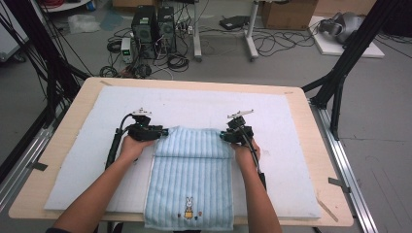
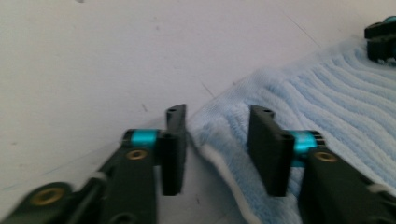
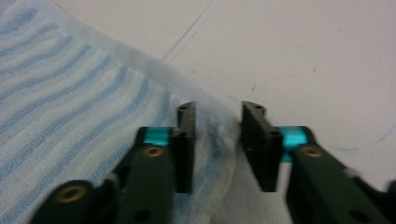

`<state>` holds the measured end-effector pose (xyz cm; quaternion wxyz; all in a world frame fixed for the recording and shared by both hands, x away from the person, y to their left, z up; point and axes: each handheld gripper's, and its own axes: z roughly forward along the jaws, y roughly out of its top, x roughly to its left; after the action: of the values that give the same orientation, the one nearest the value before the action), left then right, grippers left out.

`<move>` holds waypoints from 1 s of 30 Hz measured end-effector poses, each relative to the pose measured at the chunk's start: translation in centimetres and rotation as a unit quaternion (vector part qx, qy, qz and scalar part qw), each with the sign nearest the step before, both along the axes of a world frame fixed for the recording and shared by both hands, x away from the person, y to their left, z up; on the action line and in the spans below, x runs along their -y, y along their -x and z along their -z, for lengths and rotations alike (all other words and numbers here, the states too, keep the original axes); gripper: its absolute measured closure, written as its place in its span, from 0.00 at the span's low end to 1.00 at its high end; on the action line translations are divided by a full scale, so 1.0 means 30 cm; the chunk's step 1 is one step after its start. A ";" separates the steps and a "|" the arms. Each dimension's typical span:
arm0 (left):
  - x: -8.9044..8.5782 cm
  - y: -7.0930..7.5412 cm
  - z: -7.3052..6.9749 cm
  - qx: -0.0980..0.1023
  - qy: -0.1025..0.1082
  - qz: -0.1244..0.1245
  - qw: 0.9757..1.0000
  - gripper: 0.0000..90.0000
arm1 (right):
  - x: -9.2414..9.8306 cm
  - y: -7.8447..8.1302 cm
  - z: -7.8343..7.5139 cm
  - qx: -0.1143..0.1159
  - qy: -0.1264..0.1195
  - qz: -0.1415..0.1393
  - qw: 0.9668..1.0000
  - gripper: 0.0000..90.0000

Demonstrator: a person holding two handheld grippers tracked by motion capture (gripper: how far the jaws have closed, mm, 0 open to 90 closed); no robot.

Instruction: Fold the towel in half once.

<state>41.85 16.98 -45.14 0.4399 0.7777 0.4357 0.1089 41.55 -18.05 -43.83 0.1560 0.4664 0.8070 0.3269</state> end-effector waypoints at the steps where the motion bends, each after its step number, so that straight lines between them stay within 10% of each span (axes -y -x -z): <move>1: 0.003 0.003 -0.001 0.006 -0.007 0.014 1.000 0.82 | 0.003 -0.002 0.000 0.001 -0.003 -0.004 1.000 0.86; 4: 0.000 0.006 -0.008 0.006 0.006 0.017 1.000 0.96 | -0.004 0.003 -0.002 0.007 0.006 -0.019 1.000 0.92; 18: -0.066 0.100 -0.134 0.051 0.116 0.028 0.992 0.96 | 0.071 0.106 -0.107 0.066 -0.062 -0.030 0.995 0.92; 30: -0.106 0.273 -0.129 0.048 0.141 0.045 0.988 0.96 | 0.079 0.293 -0.143 0.089 -0.086 -0.057 0.991 0.92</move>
<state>33.66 20.15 -41.27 0.5703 0.7203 0.3897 0.0640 32.75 -20.42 -39.55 0.1676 0.4006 0.7841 0.4435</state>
